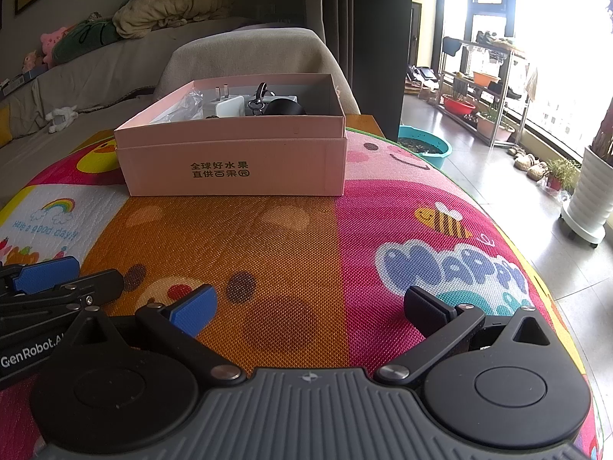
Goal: Organize rigid objects
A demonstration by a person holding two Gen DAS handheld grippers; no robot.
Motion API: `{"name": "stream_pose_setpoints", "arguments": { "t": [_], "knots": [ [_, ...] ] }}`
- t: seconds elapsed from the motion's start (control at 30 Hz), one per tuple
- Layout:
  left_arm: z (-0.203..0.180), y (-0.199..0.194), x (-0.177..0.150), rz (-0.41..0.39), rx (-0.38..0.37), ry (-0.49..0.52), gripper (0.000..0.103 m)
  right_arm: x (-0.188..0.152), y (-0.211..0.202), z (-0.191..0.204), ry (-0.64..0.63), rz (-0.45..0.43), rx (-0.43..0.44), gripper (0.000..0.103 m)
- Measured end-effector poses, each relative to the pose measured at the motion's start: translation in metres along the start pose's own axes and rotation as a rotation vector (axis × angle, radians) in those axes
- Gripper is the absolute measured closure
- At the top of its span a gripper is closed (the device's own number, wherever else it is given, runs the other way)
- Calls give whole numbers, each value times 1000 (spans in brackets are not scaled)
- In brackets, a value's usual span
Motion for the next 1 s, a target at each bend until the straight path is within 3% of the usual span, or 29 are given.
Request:
{"name": "stream_pose_setpoints", "arguments": {
  "t": [1.0],
  "knots": [
    [0,1,1,2,-16,-6,52,0,0,0,1,0,1,0]
  ]
}}
Point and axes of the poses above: each gripper's, at about its wrist camera, not at the fingertips, and y roughly the way its jaws point, z to its left, x to its top, the point moved 2 cm from there along y, roughly the way its jaws point, and after that the axes turned 4 degrees about -x, right-handed, at the moved point
